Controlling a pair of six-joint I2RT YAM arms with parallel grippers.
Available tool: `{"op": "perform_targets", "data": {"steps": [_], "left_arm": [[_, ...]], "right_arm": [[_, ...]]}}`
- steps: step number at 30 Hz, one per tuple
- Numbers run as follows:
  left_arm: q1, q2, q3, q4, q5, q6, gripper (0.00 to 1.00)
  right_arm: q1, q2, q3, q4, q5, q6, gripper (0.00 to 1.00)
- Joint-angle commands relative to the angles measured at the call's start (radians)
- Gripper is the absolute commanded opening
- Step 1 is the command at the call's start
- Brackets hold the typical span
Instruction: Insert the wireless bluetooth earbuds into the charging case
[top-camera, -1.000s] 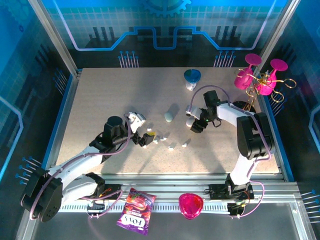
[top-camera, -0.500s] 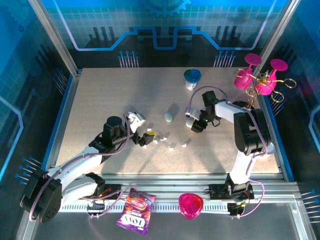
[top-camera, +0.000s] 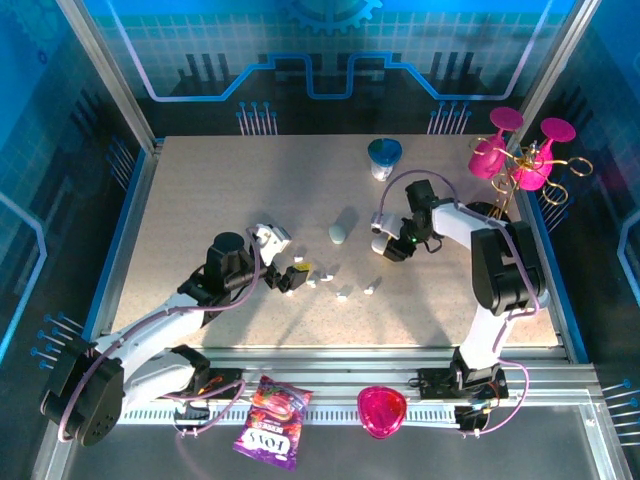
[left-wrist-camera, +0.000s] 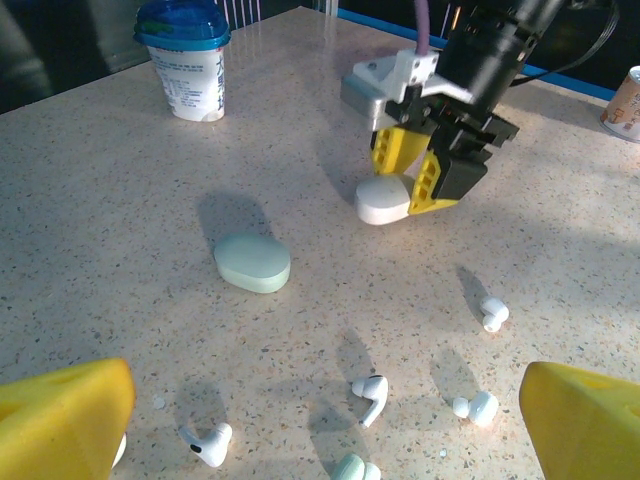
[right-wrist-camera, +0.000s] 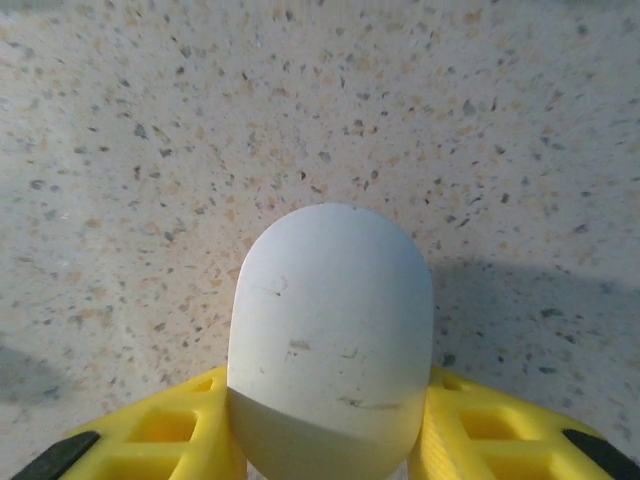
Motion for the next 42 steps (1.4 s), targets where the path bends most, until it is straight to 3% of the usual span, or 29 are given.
{"op": "perform_targets", "data": {"steps": [1, 12, 21, 33, 42], "left_arm": [[-0.006, -0.006, 0.035, -0.012, 0.041, 0.0, 0.99], [-0.033, 0.046, 0.13, -0.024, 0.246, 0.042, 0.99], [-0.046, 0.135, 0.267, -0.036, 0.526, 0.015, 1.0], [-0.075, 0.137, 0.297, -0.01, 0.578, 0.044, 0.98], [-0.079, 0.154, 0.307, 0.04, 0.587, -0.043, 0.82]], "right_arm": [[0.026, -0.121, -0.009, -0.033, -0.03, 0.029, 0.38], [0.177, -0.361, 0.033, -0.219, -0.068, 0.072, 0.37], [0.299, -0.481, 0.094, -0.326, -0.314, 0.096, 0.34], [0.327, -0.523, 0.175, -0.281, -0.494, 0.181, 0.32], [0.357, -0.512, 0.199, -0.292, -0.449, 0.203, 0.32]]}}
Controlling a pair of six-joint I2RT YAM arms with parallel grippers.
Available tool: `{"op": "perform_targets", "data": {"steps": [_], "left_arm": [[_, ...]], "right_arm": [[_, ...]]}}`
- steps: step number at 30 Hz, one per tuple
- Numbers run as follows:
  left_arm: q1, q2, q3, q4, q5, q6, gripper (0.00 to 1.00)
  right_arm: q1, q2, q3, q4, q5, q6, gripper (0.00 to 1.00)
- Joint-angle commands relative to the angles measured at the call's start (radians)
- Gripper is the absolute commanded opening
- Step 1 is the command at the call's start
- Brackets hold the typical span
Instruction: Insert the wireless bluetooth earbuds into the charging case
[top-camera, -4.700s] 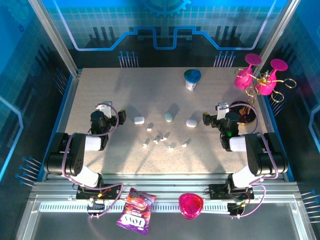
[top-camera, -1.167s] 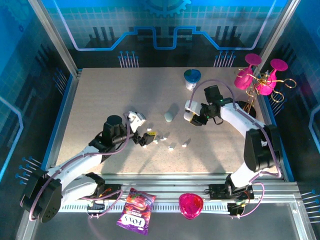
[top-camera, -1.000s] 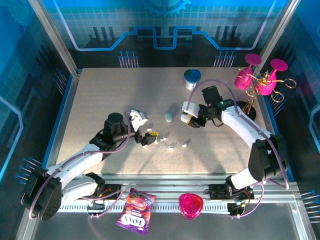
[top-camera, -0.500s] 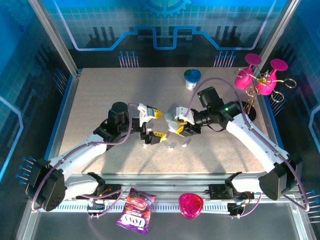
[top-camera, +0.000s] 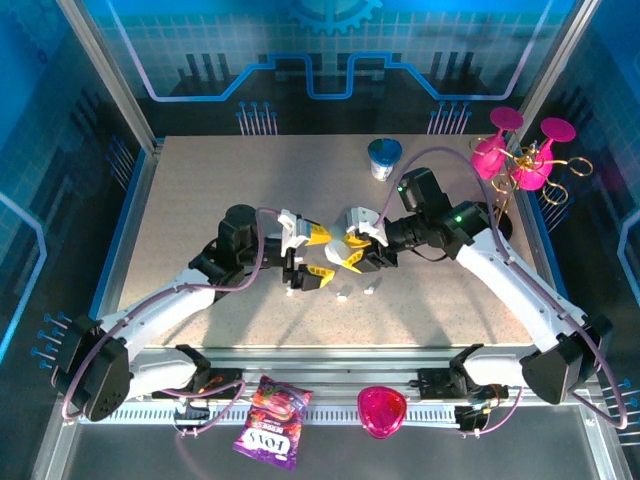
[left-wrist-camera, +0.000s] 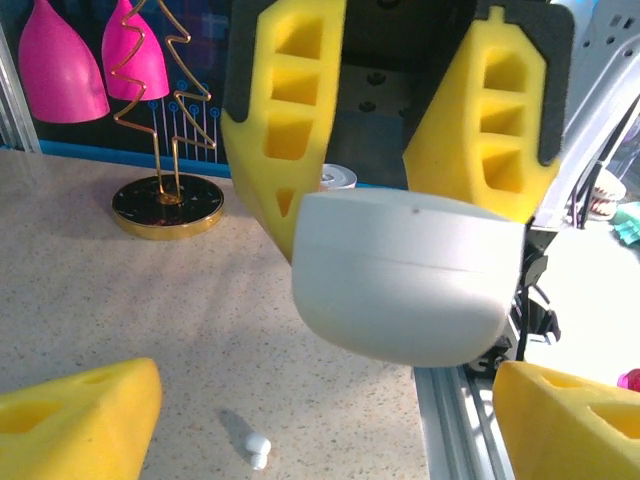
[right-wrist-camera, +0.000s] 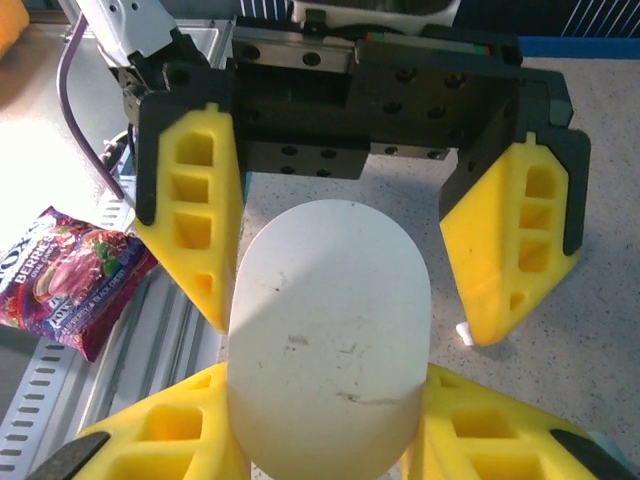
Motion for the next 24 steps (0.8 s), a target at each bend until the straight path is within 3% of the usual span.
{"op": "perform_targets", "data": {"steps": [1, 6, 14, 24], "left_arm": [[-0.011, 0.012, 0.041, 0.031, 0.051, -0.024, 0.79], [-0.014, 0.01, 0.048, 0.022, 0.064, -0.027, 0.67], [-0.02, 0.012, 0.065, -0.013, 0.087, -0.021, 0.63], [-0.024, 0.01, 0.067, -0.039, 0.095, 0.002, 0.49]], "right_arm": [[0.022, -0.004, 0.034, -0.009, 0.001, 0.027, 0.32], [0.036, 0.011, 0.049, -0.03, 0.034, 0.028, 0.32], [0.054, 0.04, 0.074, -0.058, 0.076, 0.022, 0.32], [0.063, 0.065, 0.109, -0.102, 0.089, 0.009, 0.31]]}}
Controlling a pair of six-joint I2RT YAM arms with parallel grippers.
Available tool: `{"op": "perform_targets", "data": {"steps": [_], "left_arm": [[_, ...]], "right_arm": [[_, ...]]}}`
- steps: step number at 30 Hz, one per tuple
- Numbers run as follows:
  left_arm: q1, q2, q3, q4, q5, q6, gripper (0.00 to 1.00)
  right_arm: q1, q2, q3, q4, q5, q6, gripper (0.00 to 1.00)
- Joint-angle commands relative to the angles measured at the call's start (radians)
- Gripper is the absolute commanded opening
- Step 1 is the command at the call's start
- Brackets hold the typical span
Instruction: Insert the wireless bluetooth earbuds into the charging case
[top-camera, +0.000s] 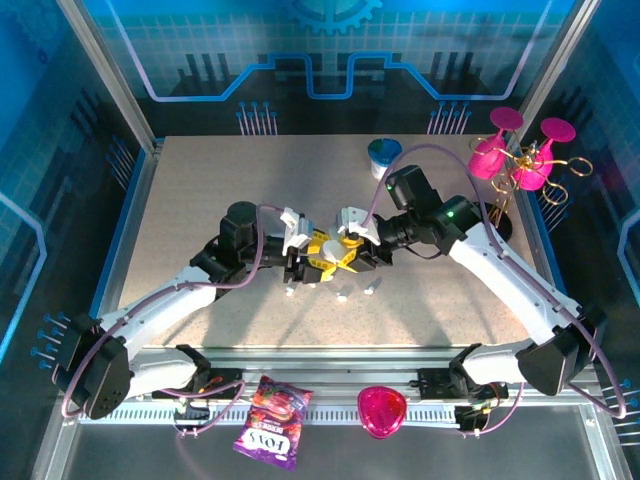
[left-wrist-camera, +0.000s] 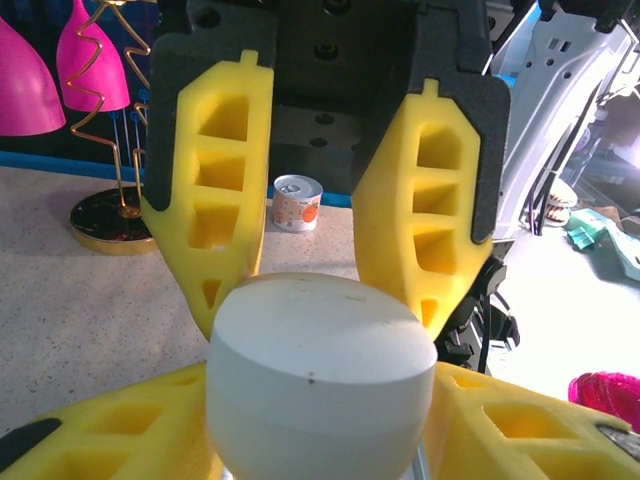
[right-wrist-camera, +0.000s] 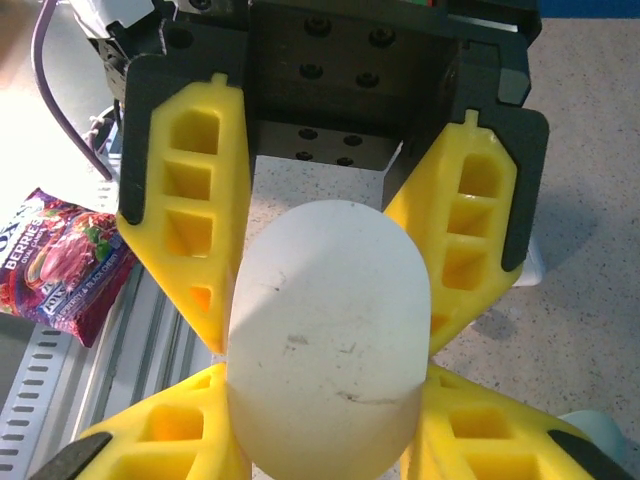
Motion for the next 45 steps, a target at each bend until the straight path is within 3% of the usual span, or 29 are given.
{"op": "perform_targets", "data": {"steps": [1, 15, 20, 25, 45], "left_arm": [[-0.01, 0.003, 0.033, -0.024, 0.041, 0.028, 0.48], [-0.014, 0.005, 0.038, -0.046, 0.04, 0.042, 0.42], [-0.014, 0.006, 0.038, -0.045, 0.037, 0.04, 0.46], [-0.014, 0.006, 0.036, -0.044, 0.036, 0.039, 0.34], [-0.014, -0.012, -0.006, -0.061, 0.047, 0.131, 0.31]], "right_arm": [[0.014, 0.018, 0.04, -0.042, -0.002, -0.006, 0.31], [0.029, 0.034, 0.063, -0.072, 0.027, -0.01, 0.31], [0.034, 0.033, 0.068, -0.076, 0.037, -0.011, 0.32], [0.037, 0.033, 0.073, -0.081, 0.047, -0.011, 0.33], [-0.008, -0.059, 0.009, 0.029, 0.09, 0.028, 0.72]]}}
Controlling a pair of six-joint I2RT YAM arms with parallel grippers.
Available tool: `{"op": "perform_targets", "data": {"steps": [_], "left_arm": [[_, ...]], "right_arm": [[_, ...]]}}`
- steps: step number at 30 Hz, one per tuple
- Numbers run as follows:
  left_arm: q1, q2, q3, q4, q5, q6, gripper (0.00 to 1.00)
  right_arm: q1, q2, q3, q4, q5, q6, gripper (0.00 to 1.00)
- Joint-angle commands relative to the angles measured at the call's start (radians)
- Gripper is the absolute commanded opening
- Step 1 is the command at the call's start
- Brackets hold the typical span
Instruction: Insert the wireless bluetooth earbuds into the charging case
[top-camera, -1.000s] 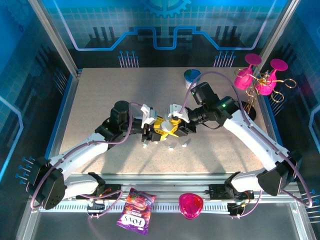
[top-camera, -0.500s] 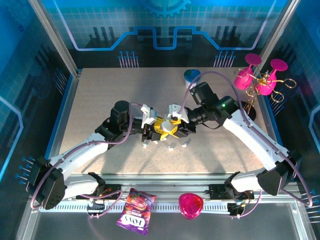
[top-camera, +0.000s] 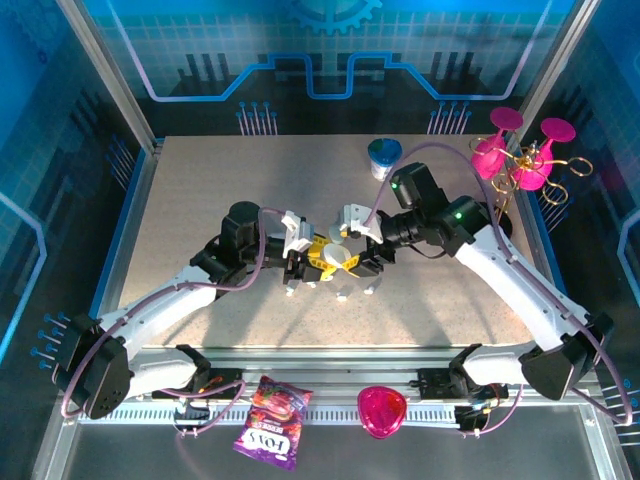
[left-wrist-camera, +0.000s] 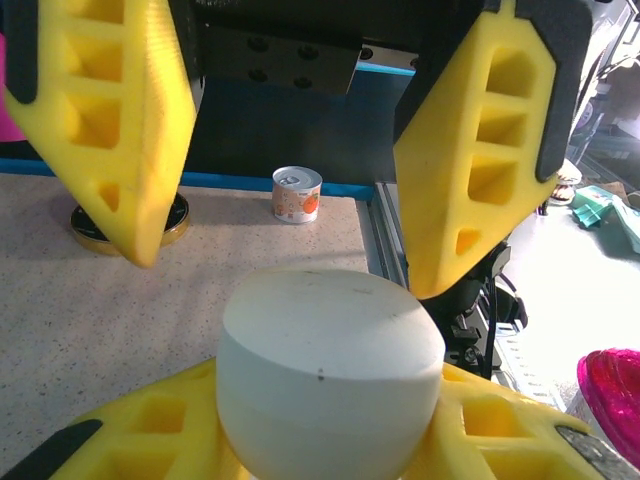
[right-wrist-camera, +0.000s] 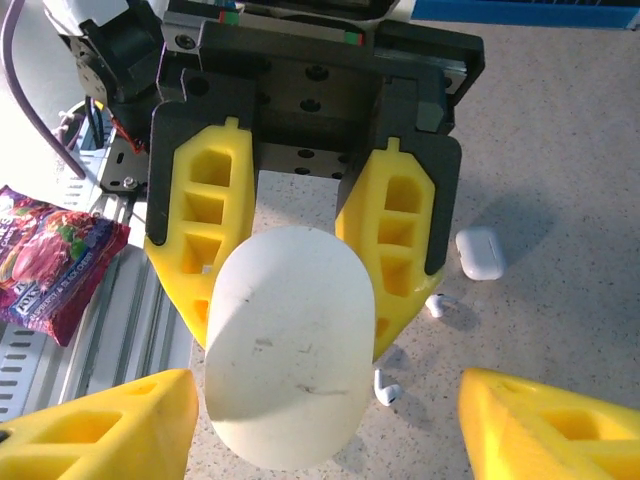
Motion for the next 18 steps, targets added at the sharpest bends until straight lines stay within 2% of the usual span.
{"op": "perform_targets", "data": {"steps": [1, 4, 9, 18], "left_arm": [[-0.009, -0.015, -0.013, -0.017, 0.045, 0.045, 0.31], [-0.01, -0.016, -0.013, -0.012, 0.047, 0.042, 0.31], [-0.009, -0.006, -0.01, 0.01, 0.027, 0.004, 0.3], [-0.01, -0.005, -0.004, 0.033, 0.024, -0.025, 0.3]], "right_arm": [[-0.015, -0.027, -0.016, 0.037, 0.038, 0.021, 0.74], [-0.016, -0.032, -0.014, 0.056, 0.053, 0.033, 0.79], [-0.011, -0.04, -0.017, 0.027, -0.035, 0.009, 0.86], [0.01, -0.004, -0.034, 0.06, 0.042, 0.035, 0.87]]}}
